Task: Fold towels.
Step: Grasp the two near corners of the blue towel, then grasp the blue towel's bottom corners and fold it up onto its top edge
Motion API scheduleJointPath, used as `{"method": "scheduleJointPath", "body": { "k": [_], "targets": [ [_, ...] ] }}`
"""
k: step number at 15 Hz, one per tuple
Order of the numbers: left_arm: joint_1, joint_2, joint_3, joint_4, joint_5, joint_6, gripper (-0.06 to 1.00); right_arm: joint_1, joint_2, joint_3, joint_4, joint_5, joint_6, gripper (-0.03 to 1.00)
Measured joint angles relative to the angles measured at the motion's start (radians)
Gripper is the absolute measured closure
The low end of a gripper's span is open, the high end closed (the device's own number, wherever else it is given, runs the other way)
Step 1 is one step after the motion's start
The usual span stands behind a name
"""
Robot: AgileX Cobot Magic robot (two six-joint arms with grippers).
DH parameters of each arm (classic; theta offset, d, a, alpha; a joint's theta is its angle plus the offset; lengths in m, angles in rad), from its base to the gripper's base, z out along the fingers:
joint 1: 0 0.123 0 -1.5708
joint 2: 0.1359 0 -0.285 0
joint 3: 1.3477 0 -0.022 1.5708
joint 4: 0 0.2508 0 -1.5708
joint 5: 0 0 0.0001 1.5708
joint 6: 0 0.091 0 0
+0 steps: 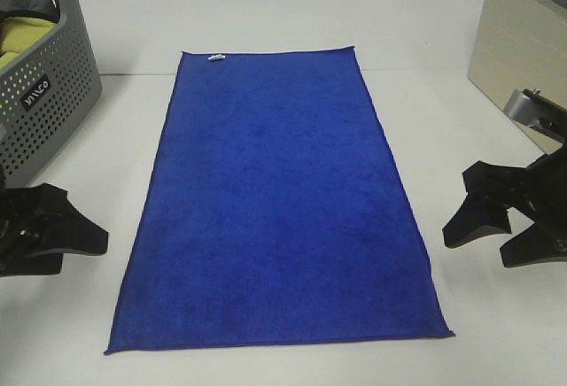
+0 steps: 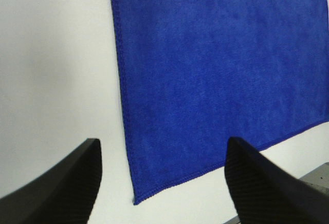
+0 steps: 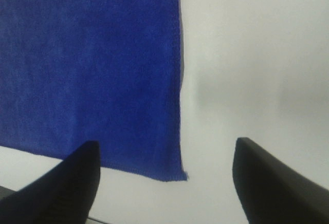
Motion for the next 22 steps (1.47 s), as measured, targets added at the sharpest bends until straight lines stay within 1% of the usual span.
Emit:
{"method": "scheduleJointPath", "body": {
  "k": [3,5,7,9,11,13,14,16,18,19,22],
  "targets": [
    [-0.090,0.104,-0.001,-0.091,-0.101,0.039,0.30,0.000,0.106,-0.001,0.043,-0.031,-0.047,0.28],
    [-0.122,0.176,-0.007,-0.120,-0.130,0.063,0.29,0.000,0.170,-0.001,0.067,-0.065,-0.073,0.28],
    [-0.141,0.246,-0.041,-0.143,-0.126,0.075,0.29,0.000,0.221,-0.001,0.134,-0.076,-0.138,0.28],
    [-0.161,0.295,-0.082,-0.165,-0.093,0.081,0.30,0.020,0.261,-0.004,0.222,-0.076,-0.217,0.28],
    [-0.188,0.331,-0.123,-0.184,-0.066,0.082,0.30,0.090,0.295,-0.010,0.318,-0.075,-0.270,0.29],
    [-0.224,0.354,-0.153,-0.198,-0.054,0.083,0.31,0.145,0.307,-0.013,0.364,-0.090,-0.276,0.32],
    [-0.240,0.363,-0.164,-0.202,-0.057,0.084,0.35,0.156,0.309,-0.013,0.367,-0.104,-0.277,0.37],
    [-0.253,0.375,-0.171,-0.205,-0.083,0.085,0.58,0.156,0.318,-0.013,0.363,-0.145,-0.278,0.65],
    [-0.253,0.381,-0.171,-0.198,-0.110,0.085,0.86,0.156,0.328,-0.013,0.358,-0.167,-0.278,0.91],
    [-0.253,0.381,-0.171,-0.193,-0.111,0.085,0.92,0.156,0.328,-0.013,0.358,-0.168,-0.272,0.97],
    [-0.253,0.355,-0.168,-0.165,-0.104,0.085,0.93,0.156,0.312,0.000,0.354,-0.161,-0.242,0.97]
  ]
}}
